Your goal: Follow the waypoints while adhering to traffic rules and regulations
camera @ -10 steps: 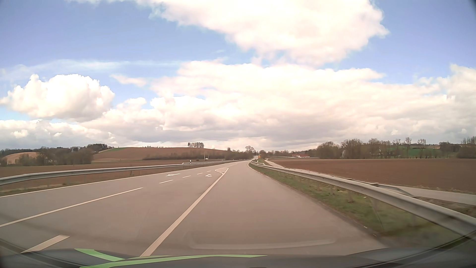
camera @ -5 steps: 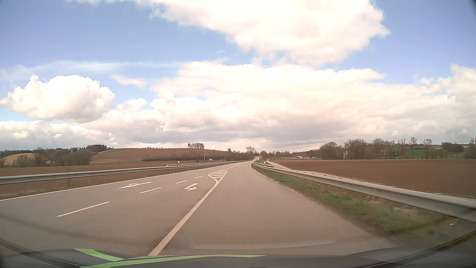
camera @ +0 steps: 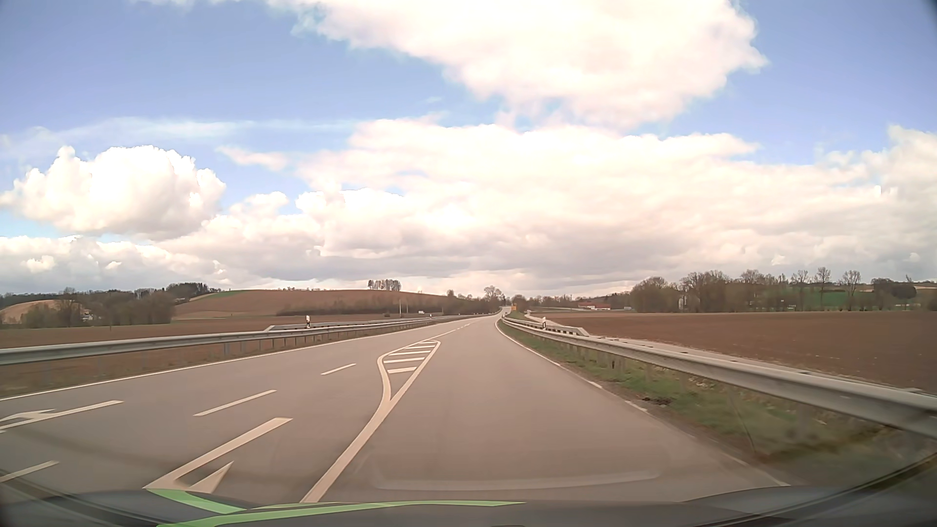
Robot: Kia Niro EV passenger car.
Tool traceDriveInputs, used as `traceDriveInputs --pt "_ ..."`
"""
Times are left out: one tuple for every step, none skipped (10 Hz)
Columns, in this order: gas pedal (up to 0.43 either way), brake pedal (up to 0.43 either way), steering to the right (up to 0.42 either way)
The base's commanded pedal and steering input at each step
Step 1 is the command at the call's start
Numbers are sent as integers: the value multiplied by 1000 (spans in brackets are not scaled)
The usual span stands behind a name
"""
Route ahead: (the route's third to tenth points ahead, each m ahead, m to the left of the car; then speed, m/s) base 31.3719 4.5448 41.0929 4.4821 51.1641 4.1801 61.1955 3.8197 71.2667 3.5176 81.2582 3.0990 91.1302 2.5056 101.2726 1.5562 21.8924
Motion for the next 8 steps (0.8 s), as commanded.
traceDriveInputs --pt "280 0 0" --pt "280 0 1" --pt "280 0 1" --pt "280 0 2" --pt "280 0 4" --pt "280 0 5" --pt "280 0 6" --pt "280 0 6"
